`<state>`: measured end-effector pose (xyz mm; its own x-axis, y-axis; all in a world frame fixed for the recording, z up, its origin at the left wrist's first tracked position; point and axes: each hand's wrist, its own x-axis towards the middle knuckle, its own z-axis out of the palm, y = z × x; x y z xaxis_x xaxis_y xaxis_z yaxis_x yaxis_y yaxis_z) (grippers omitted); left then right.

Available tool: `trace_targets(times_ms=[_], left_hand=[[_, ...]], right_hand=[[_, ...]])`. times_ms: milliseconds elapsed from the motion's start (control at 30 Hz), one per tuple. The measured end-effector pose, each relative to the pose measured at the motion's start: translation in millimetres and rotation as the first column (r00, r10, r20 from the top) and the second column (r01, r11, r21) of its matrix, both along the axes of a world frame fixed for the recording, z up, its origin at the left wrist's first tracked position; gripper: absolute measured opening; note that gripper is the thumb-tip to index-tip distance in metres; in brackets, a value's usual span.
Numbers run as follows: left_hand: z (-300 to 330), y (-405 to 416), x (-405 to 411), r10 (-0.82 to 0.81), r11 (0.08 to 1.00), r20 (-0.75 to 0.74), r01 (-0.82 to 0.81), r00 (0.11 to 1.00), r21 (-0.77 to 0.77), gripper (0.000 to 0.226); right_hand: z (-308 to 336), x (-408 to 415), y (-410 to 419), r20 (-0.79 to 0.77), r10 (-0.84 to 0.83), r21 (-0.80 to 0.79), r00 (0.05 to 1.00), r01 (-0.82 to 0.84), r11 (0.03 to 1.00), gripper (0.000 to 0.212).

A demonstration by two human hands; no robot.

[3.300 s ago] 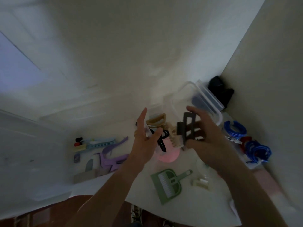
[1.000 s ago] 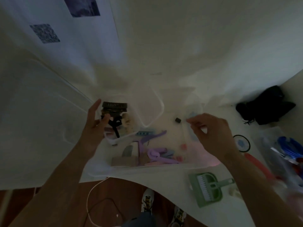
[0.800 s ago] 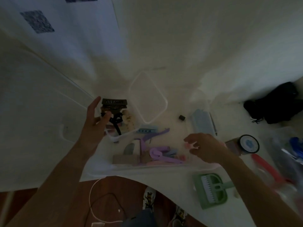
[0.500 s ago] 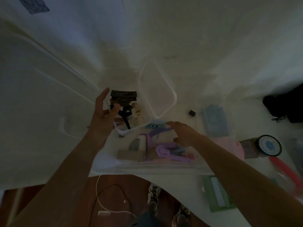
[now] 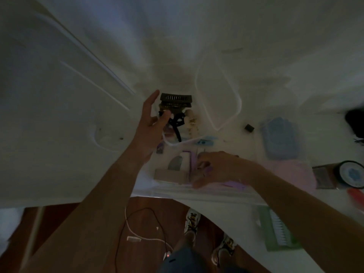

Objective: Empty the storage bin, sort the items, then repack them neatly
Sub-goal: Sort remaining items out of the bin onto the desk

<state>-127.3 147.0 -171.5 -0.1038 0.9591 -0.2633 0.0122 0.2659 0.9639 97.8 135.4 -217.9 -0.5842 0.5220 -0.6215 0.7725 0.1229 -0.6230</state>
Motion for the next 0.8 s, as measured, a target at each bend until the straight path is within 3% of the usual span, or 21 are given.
trace_targets(times_ms=[167, 333, 467, 533, 600, 633, 700, 767, 800], left_hand=[[2, -2, 0, -0.018, 1.000, 0.011, 0.018, 1.000, 0.005, 0.057], [1, -4, 0, -0.024, 1.000, 0.037, 0.024, 0.999, 0.004, 0.058], [1, -5, -2, -0.033, 0.999, 0.029, 0.033, 0.999, 0.014, 0.057], [2, -5, -3, -0.022, 1.000, 0.046, 0.021, 0.999, 0.012, 0.056], [1, -6, -5, -0.020, 1.000, 0.055, 0.019, 0.998, 0.016, 0.057], [1, -6, -6, -0.023, 1.000, 0.050, 0.022, 0.999, 0.019, 0.057], [0, -6, -8, -0.023, 1.000, 0.043, 0.023, 0.999, 0.019, 0.056], [-1, -7, -10, -0.024, 1.000, 0.040, 0.023, 0.999, 0.018, 0.056], [-2, -7, -11, -0.027, 0.999, 0.042, 0.027, 0.999, 0.021, 0.056]], right_hand=[[-8, 34, 31, 0.150, -0.058, 0.277, 0.987, 0.015, 0.961, 0.027], [-24, 72, 61, 0.074, -0.382, 0.436, 0.921, 0.315, 0.843, 0.032], [-33, 82, 66, 0.134, -0.374, 0.550, 0.918, 0.246, 0.798, 0.044], [-31, 81, 58, 0.128, -0.394, 0.663, 0.910, 0.217, 0.716, 0.051], [-31, 74, 47, 0.073, -0.350, 0.740, 0.934, 0.185, 0.647, 0.040], [-32, 69, 42, 0.062, -0.276, 0.735, 0.959, 0.143, 0.662, 0.033], [-40, 62, 32, 0.145, -0.104, 0.596, 0.984, -0.003, 0.803, 0.022], [-45, 59, 22, 0.297, 0.222, 0.259, 0.929, -0.302, 0.918, 0.030], [-47, 60, 19, 0.357, 0.291, 0.118, 0.888, -0.352, 0.929, 0.042]])
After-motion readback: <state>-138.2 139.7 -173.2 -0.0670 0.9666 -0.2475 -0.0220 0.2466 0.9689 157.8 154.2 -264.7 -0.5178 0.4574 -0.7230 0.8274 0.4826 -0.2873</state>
